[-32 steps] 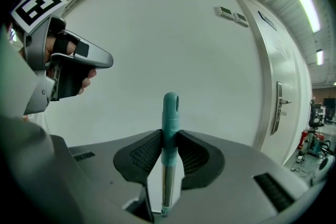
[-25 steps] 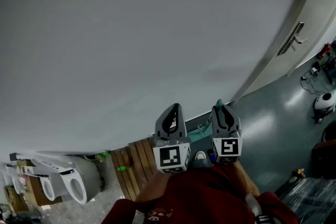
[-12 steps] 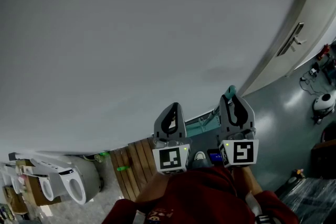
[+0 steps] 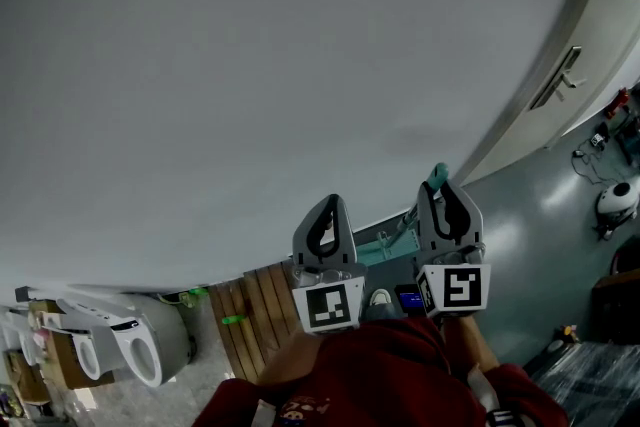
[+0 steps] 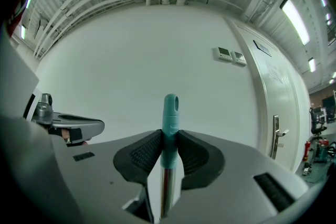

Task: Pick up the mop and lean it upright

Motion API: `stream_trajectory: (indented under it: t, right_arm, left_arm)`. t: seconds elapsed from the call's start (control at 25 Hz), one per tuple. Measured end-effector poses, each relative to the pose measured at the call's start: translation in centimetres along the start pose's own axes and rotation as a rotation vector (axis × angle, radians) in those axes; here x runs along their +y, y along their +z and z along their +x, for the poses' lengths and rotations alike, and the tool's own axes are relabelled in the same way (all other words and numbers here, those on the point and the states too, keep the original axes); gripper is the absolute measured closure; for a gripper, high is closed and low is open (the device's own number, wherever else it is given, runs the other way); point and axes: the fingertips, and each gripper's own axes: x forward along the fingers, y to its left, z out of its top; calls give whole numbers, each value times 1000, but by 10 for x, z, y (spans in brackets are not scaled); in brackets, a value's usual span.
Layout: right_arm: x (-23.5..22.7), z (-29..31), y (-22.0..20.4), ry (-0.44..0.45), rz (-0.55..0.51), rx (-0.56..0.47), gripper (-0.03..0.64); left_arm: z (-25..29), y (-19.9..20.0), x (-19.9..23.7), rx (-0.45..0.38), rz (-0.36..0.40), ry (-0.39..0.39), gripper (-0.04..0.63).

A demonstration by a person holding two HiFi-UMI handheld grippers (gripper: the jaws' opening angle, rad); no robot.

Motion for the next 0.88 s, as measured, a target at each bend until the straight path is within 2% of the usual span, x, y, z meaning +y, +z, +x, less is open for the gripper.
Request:
stream_trajectory:
  t: [0.12, 0.88]
  right_arm:
    - [0, 0, 0, -1, 4, 0, 509]
    - [-1, -6, 2, -23, -6, 3, 509]
  left_arm:
    - [-2, 3, 4, -9, -22, 9, 583]
    - [-3, -1, 3, 0, -26, -6, 581]
